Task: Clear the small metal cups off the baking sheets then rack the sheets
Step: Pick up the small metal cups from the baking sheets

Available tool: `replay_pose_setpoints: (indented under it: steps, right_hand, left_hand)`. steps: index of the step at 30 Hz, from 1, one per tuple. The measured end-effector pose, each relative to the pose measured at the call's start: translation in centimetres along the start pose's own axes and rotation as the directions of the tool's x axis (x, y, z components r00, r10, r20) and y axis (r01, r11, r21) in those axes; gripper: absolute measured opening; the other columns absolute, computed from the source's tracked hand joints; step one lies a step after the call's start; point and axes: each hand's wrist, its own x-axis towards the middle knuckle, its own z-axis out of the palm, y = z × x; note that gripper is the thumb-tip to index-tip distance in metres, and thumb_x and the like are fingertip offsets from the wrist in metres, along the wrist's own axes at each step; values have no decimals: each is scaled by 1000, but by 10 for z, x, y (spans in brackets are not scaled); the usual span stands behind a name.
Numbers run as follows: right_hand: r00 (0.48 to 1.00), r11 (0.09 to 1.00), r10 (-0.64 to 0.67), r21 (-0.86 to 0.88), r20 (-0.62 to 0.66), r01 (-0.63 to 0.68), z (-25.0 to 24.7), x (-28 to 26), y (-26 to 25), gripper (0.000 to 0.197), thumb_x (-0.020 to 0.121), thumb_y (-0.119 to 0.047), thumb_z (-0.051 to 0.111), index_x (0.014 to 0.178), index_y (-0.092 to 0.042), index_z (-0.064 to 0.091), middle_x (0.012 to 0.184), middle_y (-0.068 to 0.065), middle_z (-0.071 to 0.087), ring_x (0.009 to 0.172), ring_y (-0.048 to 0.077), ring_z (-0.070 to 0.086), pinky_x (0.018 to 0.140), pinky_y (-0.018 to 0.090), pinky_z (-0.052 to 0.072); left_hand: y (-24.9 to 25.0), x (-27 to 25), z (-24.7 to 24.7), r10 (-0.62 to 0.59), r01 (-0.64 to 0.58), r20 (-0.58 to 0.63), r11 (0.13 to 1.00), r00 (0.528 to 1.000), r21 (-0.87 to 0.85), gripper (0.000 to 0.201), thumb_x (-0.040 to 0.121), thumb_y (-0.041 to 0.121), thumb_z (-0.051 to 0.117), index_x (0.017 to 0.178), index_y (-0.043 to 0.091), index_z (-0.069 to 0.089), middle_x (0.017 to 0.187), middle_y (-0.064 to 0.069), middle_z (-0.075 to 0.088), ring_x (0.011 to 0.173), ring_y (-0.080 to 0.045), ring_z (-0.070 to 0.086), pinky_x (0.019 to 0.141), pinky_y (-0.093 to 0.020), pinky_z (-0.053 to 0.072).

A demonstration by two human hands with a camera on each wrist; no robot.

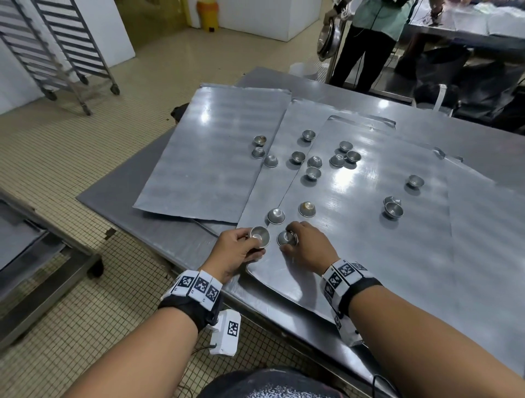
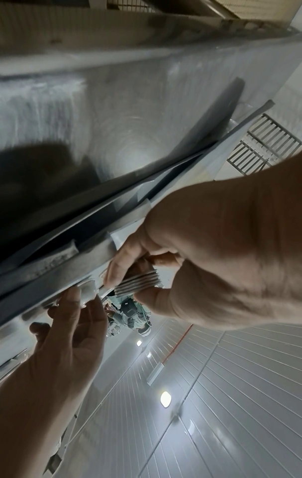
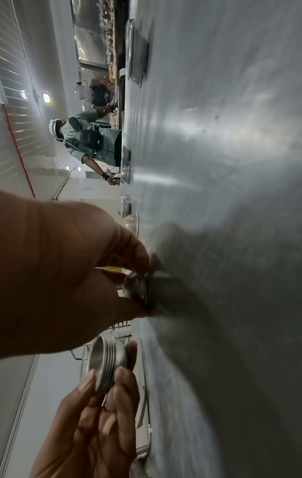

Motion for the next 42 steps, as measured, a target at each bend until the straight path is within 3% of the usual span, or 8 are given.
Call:
replay_pose_setpoints:
  steps: [3,6,13,26,30,33,37,42]
  right_hand:
    - [999,998,1,58,-44,2,0,1,2,32,82,-27,64,112,-21,55,102,3,64,94,29,60,72,34,42]
    - [997,993,-8,113,-74,16,0,-1,4,48,82,-25,68,127,-24,54,122,1,57,102,28,59,80,32,43]
    - [993,993,-7,114,-118,21,-2,-8,18,20,82,-30,71,96,-25,58,103,-6,54,89,20,55,72,29,39]
    - [996,998,37,59,-76,-33,-6,-15,33,59,81,-47,72,133,-21,57,121,0,60,110,21,58,89,32,46]
    - [995,998,56,46,-81,-53,-9,-15,33,46,83,-47,69,120,-21,63,110,1,56,102,23,58,78,29,42]
    - [991,993,14,121,-132,2,-12,-15,27,48,84,-47,71,124,-22,62,115,0,60,103,20,59,82,29,43]
    - [977,964,-72,239,-202,120,-16,-16,2,50,83,-50,73,126,-26,62,114,-6,69,100,13,64,81,27,46]
    - [978,959,-128,231,-162,164,-7,-15,-20,53,80,-61,67,126,-37,55,106,-9,73,88,15,67,78,35,53]
  left_hand:
    - [0,2,-1,0,0,-2,1000,1000,12,23,91,1,70,114,-3,69,95,-17,75,81,-27,75,75,-31,63]
    - [3,3,-1,8,-8,6,1000,1000,11,23,91,1,70,114,-3,69,97,-19,74,81,-27,75,74,-30,63]
    - [5,6,3,-3,3,30,1000,1000,3,24,91,1,70,115,-3,69,98,-19,73,82,-27,74,70,-29,62]
    - [0,10,14,-12,9,52,998,999,59,21,91,1,69,112,-1,70,94,-17,74,81,-27,74,82,-35,63]
    - [-1,9,15,-5,2,45,998,999,66,21,91,-1,68,112,-1,70,94,-17,74,79,-26,74,81,-34,63]
    - [1,7,15,-4,2,41,999,999,53,18,92,0,66,110,-2,70,95,-19,72,80,-27,73,83,-35,62]
    - [3,5,15,18,-20,46,999,999,37,17,89,-7,64,105,-8,70,99,-26,69,94,-34,68,97,-53,54]
    - [6,2,20,-55,55,6,983,998,-175,21,98,8,52,98,-5,68,92,-23,73,82,-32,72,88,-52,58]
